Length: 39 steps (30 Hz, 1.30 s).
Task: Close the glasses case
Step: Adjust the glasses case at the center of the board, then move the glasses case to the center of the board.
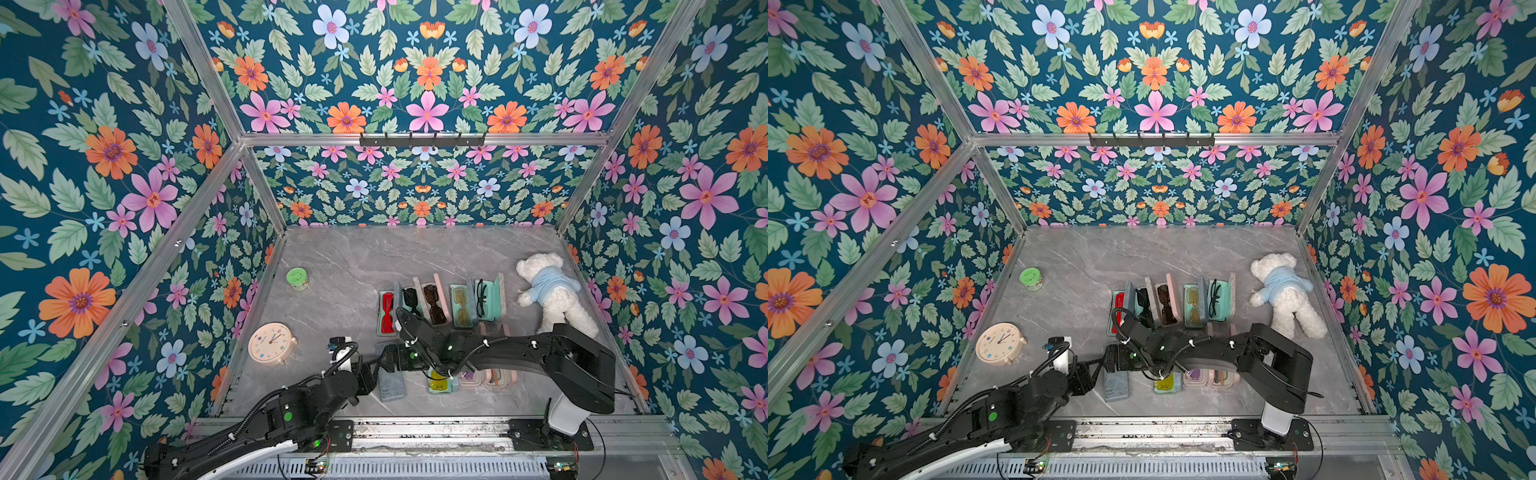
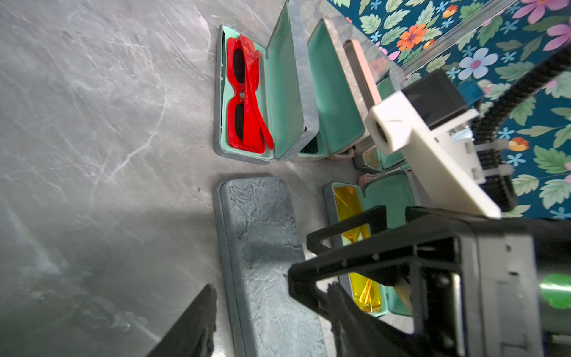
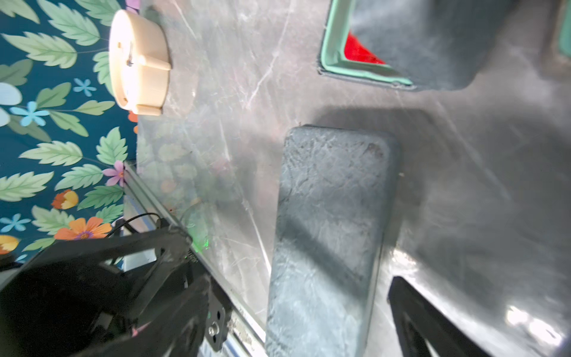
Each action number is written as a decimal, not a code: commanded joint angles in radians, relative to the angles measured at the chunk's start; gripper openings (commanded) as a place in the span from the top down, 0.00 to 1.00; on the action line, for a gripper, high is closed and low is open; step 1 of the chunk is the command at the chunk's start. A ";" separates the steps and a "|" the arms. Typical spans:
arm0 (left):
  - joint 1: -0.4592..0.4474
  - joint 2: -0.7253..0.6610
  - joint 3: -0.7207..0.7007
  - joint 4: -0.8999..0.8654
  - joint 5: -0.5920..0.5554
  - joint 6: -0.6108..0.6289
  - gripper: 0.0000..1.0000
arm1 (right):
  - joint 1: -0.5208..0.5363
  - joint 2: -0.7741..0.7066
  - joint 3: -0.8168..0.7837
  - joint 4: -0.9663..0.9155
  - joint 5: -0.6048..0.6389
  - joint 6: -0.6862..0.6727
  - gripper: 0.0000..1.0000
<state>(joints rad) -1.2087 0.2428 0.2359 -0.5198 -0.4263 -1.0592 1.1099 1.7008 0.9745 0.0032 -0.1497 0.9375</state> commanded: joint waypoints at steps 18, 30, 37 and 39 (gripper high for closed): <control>0.000 0.064 0.107 -0.062 -0.061 0.021 0.35 | -0.009 -0.421 -0.151 -0.223 0.109 -0.072 0.08; -0.003 0.385 0.131 0.154 -0.038 0.017 0.36 | -0.015 -0.674 -0.244 -0.378 0.154 -0.077 0.08; -0.028 0.569 0.154 0.249 -0.058 -0.004 0.36 | -0.019 -0.730 -0.257 -0.466 0.165 -0.083 0.08; -0.041 0.618 0.173 0.255 -0.068 -0.009 0.36 | -0.021 -0.746 -0.269 -0.472 0.165 -0.081 0.08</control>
<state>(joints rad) -1.2396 0.8185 0.3893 -0.3138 -0.4629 -1.0481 1.0897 0.9691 0.7139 -0.4210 -0.0032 0.8566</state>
